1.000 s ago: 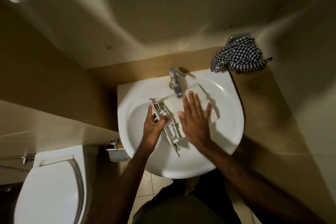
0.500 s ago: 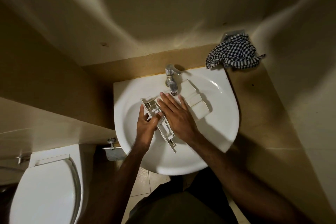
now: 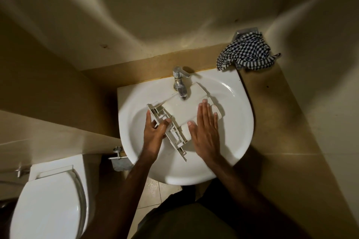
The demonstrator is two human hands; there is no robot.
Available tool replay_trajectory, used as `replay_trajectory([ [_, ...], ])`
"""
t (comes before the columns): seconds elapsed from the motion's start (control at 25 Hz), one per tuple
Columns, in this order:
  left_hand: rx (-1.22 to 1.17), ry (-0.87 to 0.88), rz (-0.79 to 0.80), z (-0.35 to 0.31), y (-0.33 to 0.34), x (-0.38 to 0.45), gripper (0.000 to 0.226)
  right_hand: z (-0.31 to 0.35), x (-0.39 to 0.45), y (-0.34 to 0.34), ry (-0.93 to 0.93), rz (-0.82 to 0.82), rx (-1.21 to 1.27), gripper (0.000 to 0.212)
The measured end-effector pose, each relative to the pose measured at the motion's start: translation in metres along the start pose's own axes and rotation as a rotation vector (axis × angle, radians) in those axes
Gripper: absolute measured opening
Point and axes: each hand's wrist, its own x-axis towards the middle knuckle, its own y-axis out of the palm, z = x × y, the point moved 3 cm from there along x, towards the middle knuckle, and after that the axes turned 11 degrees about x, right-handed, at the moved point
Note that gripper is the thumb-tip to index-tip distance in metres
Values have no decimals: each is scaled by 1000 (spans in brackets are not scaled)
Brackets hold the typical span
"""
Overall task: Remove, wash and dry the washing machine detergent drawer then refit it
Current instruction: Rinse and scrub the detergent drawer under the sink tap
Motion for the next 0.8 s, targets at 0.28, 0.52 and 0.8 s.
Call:
replay_trajectory([
  [0.28, -4, -3, 4, -1, -2, -2, 63, -1, 15, -11, 62, 47, -158, 69],
  [0.52, -12, -3, -11, -5, 0, -7, 63, 9, 18, -2, 191, 17, -88, 70],
  [0.8, 42, -1, -3, -8, -1, -9, 63, -8, -7, -2, 460, -117, 335, 79],
])
